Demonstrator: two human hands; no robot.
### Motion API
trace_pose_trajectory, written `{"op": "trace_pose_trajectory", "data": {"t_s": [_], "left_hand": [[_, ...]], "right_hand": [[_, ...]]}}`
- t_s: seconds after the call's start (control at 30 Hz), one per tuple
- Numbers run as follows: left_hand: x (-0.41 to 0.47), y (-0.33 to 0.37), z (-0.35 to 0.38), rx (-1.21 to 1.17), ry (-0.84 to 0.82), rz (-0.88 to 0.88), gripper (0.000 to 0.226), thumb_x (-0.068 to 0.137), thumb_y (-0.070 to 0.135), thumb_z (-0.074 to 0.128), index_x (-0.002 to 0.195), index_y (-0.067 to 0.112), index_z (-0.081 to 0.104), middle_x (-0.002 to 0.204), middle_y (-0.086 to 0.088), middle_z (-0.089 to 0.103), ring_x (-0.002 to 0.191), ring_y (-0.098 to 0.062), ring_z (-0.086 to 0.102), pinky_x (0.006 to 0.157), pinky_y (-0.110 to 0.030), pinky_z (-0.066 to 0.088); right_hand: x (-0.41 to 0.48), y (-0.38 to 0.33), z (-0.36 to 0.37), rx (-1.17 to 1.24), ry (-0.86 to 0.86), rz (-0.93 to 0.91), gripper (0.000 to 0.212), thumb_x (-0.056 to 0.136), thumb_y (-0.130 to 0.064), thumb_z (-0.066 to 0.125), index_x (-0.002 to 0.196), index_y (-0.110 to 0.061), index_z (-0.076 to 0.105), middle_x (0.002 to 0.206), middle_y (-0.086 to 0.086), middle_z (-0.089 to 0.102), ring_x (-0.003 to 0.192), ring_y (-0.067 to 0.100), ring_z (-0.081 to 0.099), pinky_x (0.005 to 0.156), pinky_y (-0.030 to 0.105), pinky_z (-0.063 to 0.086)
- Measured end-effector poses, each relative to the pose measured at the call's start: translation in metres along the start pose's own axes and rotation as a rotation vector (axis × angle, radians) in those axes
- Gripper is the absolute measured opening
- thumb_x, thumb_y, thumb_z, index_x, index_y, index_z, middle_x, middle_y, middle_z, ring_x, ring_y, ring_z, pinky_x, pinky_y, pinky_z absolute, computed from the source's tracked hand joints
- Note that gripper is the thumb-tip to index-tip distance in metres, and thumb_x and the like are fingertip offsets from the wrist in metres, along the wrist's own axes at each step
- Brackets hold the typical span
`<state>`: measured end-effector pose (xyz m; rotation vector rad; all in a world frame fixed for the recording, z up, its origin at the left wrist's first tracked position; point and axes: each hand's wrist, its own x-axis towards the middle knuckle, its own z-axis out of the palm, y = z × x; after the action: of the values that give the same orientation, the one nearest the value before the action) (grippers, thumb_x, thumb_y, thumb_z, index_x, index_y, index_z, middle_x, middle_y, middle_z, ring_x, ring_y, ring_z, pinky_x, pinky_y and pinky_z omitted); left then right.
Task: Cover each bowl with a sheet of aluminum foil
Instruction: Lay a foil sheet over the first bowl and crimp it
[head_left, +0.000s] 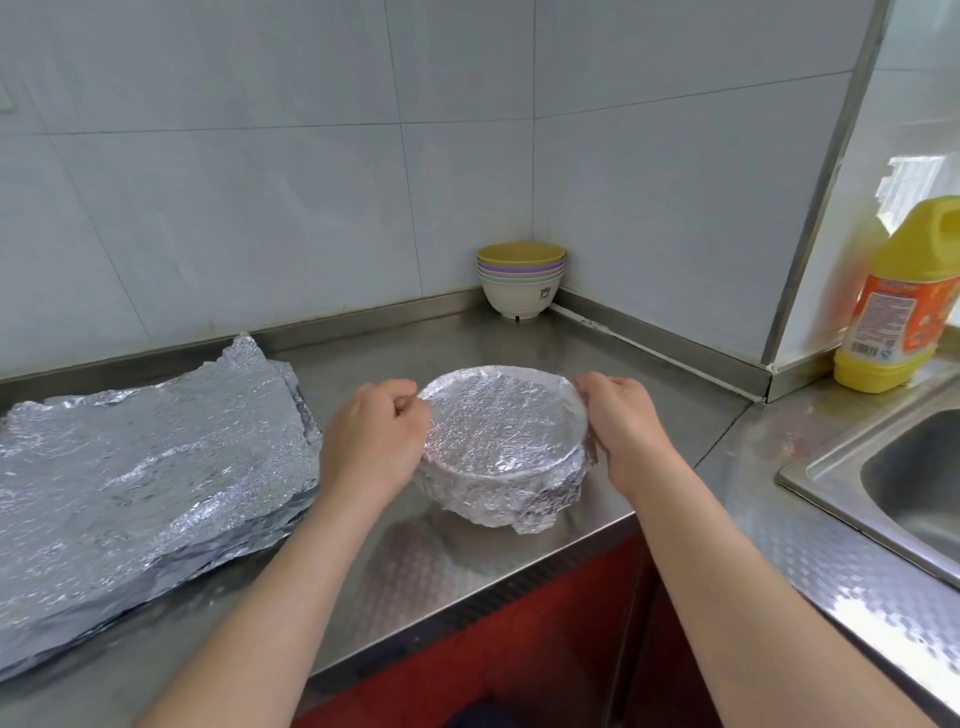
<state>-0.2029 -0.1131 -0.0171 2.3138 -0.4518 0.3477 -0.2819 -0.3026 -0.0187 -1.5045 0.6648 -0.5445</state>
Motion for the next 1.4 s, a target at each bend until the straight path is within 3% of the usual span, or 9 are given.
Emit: {"op": "trace_pose_trajectory", "data": {"t_s": [0.27,0.37,0.43,0.53,0.63,0.67,0.7,0.97,1.4], "left_hand": [[0.02,0.007,0.013,-0.511,-0.319,-0.108,0.04,0.098,0.012,0.044,0.137,0.012,0.052,0.14,0.001,0.05,0.122,-0.012,0.046,0.103,-0.022,0.032],[0.019,0.005,0.016,-0.533,-0.295,-0.105,0.041,0.098,0.007,0.039,0.138,0.008,0.05,0.142,-0.002,0.049,0.123,-0.012,0.046,0.096,-0.018,0.032],[0.018,0.003,0.018,-0.526,-0.273,-0.112,0.041,0.098,0.005,0.038,0.138,0.007,0.049,0.141,-0.006,0.049,0.128,-0.017,0.046,0.098,-0.019,0.032],[0.015,0.005,0.018,-0.551,-0.235,-0.13,0.04,0.099,0.006,0.039,0.137,0.006,0.05,0.14,-0.005,0.05,0.13,-0.019,0.044,0.106,-0.024,0.03],[0.011,0.007,0.015,-0.561,-0.215,-0.135,0.04,0.099,0.012,0.042,0.139,0.009,0.049,0.136,-0.003,0.053,0.119,-0.016,0.049,0.1,-0.024,0.033],[0.008,0.005,0.014,-0.531,-0.205,-0.116,0.041,0.099,0.015,0.044,0.14,0.011,0.048,0.132,-0.001,0.054,0.114,-0.012,0.051,0.098,-0.023,0.033],[0.005,0.003,0.012,-0.477,-0.18,-0.069,0.042,0.098,0.019,0.046,0.14,0.013,0.047,0.133,0.002,0.054,0.115,-0.01,0.051,0.099,-0.021,0.032],[-0.067,0.005,0.015,0.022,-0.053,0.803,0.036,0.09,0.037,0.052,0.118,0.021,0.068,0.131,0.008,0.06,0.127,-0.008,0.047,0.113,-0.032,0.027],[-0.067,0.026,0.032,0.01,0.095,0.805,0.034,0.093,0.02,0.047,0.117,0.009,0.067,0.123,-0.005,0.065,0.117,-0.021,0.057,0.105,-0.034,0.038]], "right_hand": [[0.01,-0.002,0.008,-0.195,-0.099,-0.024,0.037,0.094,-0.006,0.042,0.124,0.015,0.049,0.099,0.03,0.062,0.081,0.041,0.062,0.083,0.049,0.052],[0.011,-0.003,0.009,-0.209,-0.116,-0.018,0.036,0.092,-0.005,0.039,0.12,0.013,0.052,0.115,0.04,0.052,0.101,0.015,0.034,0.094,0.049,0.013],[0.015,-0.001,0.01,-0.204,-0.12,-0.009,0.039,0.093,-0.005,0.039,0.128,0.012,0.041,0.126,0.032,0.053,0.117,0.051,0.048,0.101,0.063,0.03],[0.019,0.0,0.009,-0.137,-0.183,0.065,0.045,0.09,-0.019,0.047,0.128,0.005,0.049,0.103,0.004,0.059,0.088,0.014,0.041,0.077,0.031,0.027],[0.016,-0.001,0.003,0.026,-0.074,0.086,0.043,0.088,-0.025,0.052,0.124,-0.002,0.056,0.128,0.029,0.05,0.123,0.044,0.037,0.099,0.051,0.046],[0.01,0.003,-0.003,0.086,-0.013,0.049,0.043,0.09,-0.023,0.051,0.126,0.001,0.054,0.127,0.028,0.053,0.109,0.009,0.03,0.097,0.045,0.046],[0.003,0.007,-0.01,0.129,0.028,0.006,0.042,0.092,-0.023,0.05,0.127,-0.001,0.055,0.124,0.025,0.057,0.123,0.043,0.036,0.103,0.045,0.042],[-0.081,0.048,-0.019,0.206,-0.4,-0.232,0.063,0.08,0.013,0.038,0.125,-0.027,0.059,0.118,0.014,0.065,0.096,0.027,0.057,0.089,0.042,0.045],[-0.061,0.054,-0.004,0.403,-0.029,-0.079,0.045,0.078,-0.002,0.041,0.114,-0.021,0.06,0.112,-0.008,0.057,0.104,0.011,0.051,0.08,0.027,0.039]]}}
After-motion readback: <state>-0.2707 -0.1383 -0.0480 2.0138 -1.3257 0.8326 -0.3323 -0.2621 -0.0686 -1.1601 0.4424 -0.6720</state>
